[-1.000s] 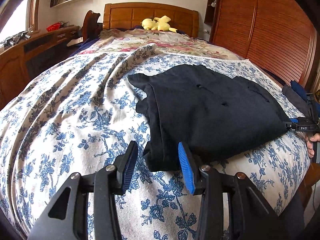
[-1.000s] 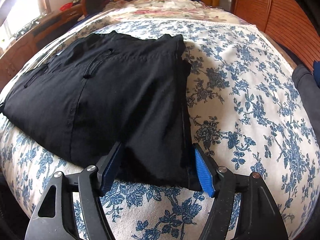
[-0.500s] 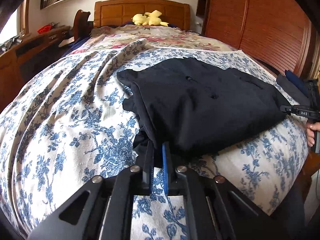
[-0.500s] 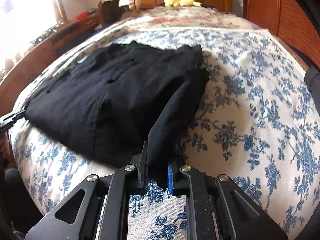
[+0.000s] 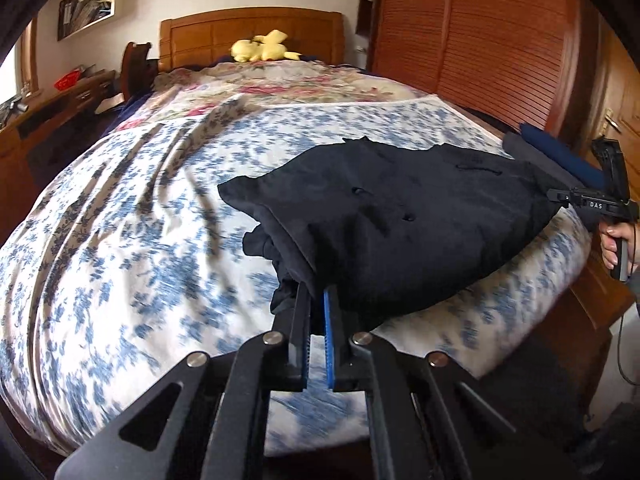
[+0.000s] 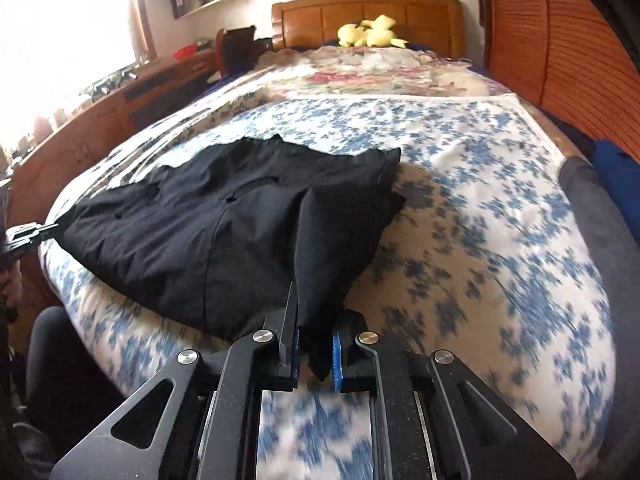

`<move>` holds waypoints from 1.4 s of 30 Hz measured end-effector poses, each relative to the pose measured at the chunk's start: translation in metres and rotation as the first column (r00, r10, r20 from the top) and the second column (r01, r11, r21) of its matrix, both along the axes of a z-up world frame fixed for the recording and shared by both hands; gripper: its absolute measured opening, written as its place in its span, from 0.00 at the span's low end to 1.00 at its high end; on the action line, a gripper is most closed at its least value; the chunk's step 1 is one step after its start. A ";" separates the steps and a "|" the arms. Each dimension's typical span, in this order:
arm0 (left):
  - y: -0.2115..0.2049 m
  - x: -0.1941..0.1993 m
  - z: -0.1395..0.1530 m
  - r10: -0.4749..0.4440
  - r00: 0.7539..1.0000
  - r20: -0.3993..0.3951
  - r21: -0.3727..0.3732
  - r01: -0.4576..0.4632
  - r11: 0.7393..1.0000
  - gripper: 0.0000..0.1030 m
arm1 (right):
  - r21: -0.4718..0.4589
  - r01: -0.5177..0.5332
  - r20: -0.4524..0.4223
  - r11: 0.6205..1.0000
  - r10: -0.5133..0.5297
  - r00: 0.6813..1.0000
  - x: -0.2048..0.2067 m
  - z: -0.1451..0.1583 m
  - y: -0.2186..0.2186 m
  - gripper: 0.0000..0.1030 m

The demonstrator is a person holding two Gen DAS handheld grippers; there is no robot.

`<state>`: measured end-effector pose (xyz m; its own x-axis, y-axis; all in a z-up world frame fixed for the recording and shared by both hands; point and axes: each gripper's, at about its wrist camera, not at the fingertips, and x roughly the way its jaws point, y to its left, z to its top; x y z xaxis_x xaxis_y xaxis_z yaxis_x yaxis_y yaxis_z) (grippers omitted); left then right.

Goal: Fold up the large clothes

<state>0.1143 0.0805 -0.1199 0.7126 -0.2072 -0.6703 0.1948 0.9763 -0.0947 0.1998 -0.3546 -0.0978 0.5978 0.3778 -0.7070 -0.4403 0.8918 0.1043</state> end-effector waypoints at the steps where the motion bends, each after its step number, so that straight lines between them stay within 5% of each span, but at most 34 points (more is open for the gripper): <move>1: -0.005 -0.002 0.002 -0.002 1.000 0.003 -0.001 0.002 1.000 0.03 | 0.000 0.004 0.003 1.000 -0.004 1.000 -0.008 0.002 -0.007 0.08; 16: -0.031 -0.019 0.006 -0.003 1.000 -0.012 0.042 0.004 0.999 0.09 | -0.042 0.036 -0.002 0.998 -0.036 0.999 -0.043 -0.008 -0.046 0.10; 25: -0.041 -0.019 0.039 -0.014 0.999 0.049 0.079 0.010 0.997 0.30 | 0.009 0.083 -0.016 0.997 -0.083 0.996 -0.044 -0.027 -0.057 0.19; 30: -0.073 0.002 0.039 -0.059 0.996 0.060 0.052 0.056 0.997 0.32 | 0.011 0.122 -0.015 0.993 -0.121 0.992 -0.041 -0.031 -0.060 0.43; 42: -0.176 0.055 0.016 -0.233 0.972 -0.004 0.035 0.233 0.972 0.32 | 0.029 0.139 -0.026 0.990 -0.139 0.990 -0.036 -0.046 -0.057 0.45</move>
<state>0.1690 -0.0953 -0.1039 0.6477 -0.3436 -0.6800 0.4172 0.9068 -0.0608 0.1634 -0.4121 -0.1434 0.6289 0.3144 -0.7111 -0.3093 0.9403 0.1421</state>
